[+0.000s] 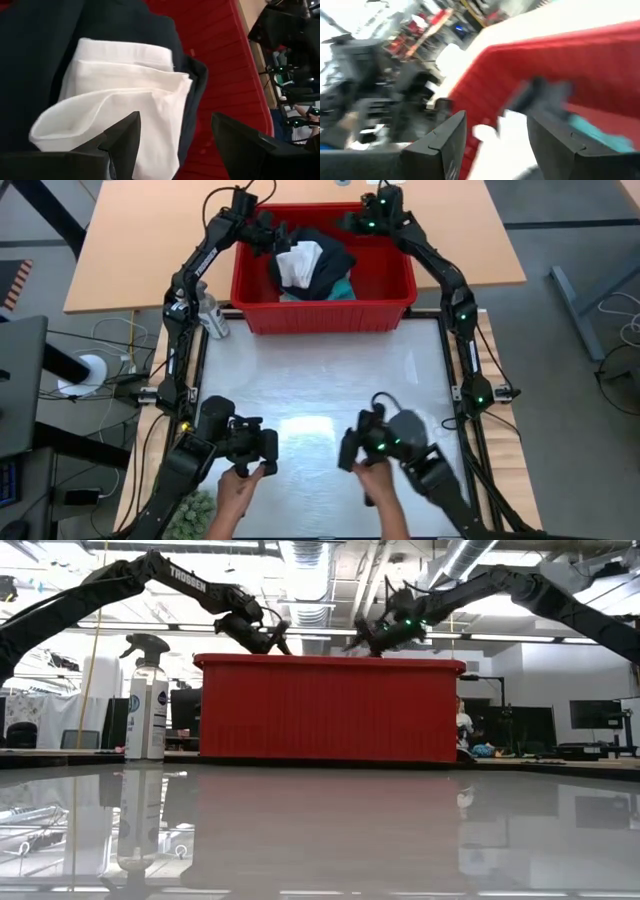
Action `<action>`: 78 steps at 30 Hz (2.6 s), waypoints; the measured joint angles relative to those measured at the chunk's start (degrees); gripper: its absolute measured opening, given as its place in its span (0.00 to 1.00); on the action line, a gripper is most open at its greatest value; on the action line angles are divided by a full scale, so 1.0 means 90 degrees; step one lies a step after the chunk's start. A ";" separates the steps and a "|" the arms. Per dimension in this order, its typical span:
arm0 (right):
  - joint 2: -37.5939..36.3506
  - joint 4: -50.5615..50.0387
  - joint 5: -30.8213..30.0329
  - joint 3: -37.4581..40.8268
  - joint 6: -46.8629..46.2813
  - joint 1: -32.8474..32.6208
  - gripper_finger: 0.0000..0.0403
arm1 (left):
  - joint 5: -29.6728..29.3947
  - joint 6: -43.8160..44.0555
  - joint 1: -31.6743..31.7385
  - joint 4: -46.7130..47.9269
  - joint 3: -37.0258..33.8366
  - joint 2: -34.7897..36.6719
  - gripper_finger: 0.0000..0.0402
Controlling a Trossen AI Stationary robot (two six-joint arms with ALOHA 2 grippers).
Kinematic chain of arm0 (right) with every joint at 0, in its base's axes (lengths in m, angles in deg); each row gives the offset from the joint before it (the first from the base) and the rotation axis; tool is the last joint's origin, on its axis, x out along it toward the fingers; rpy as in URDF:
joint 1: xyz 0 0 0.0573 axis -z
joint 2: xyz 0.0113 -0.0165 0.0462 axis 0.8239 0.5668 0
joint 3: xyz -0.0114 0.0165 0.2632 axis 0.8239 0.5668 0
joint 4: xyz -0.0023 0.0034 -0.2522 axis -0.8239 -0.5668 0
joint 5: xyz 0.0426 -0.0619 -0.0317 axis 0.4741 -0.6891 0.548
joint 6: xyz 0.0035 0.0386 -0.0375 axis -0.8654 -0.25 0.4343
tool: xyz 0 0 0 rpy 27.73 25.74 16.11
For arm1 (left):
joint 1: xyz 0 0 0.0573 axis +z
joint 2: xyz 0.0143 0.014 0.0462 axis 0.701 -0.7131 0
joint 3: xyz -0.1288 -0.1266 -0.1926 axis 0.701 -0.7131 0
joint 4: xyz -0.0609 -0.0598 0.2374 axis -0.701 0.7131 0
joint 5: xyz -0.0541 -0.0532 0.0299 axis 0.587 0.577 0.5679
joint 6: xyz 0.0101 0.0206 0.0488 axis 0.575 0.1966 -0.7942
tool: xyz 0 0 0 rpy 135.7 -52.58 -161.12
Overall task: Fold Laundry from Bin
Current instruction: Put the stacked clothes into the red bin, then return to Home Position
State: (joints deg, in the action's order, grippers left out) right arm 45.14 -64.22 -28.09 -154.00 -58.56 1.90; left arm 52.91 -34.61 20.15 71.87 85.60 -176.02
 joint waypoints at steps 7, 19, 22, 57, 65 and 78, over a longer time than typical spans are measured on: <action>0.0168 0.0717 -0.0043 0.0007 0.0410 -0.0691 0.52 | -0.0095 0.0016 0.0051 -0.0082 0.0000 -0.0002 0.57; 0.0738 0.1442 -0.0755 0.0059 0.1143 -0.1100 0.37 | -0.0230 -0.0022 0.0107 -0.0072 0.0000 -0.0004 0.57; 0.1129 0.1387 -0.0741 0.0046 0.0888 -0.1085 0.33 | -0.0203 -0.0061 0.0107 -0.0043 -0.0002 -0.0005 0.57; 0.0850 -0.0560 -0.0773 0.0037 0.0988 -0.0112 0.18 | 0.0368 -0.0376 0.0119 -0.0083 -0.0006 -0.0012 0.57; -0.0437 -0.0571 0.0113 0.0029 0.1435 0.0217 0.22 | 0.1359 -0.0768 0.0112 -0.0777 -0.0002 0.0372 0.57; -0.3727 -0.2622 0.2589 0.0012 0.3617 -0.0130 0.22 | 0.1003 -0.2173 -0.0432 -0.1041 0.0012 0.2911 0.57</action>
State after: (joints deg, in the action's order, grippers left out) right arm 11.60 -87.82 -4.79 -153.88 -26.00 0.73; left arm 61.94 -54.16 16.27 62.50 85.71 -149.82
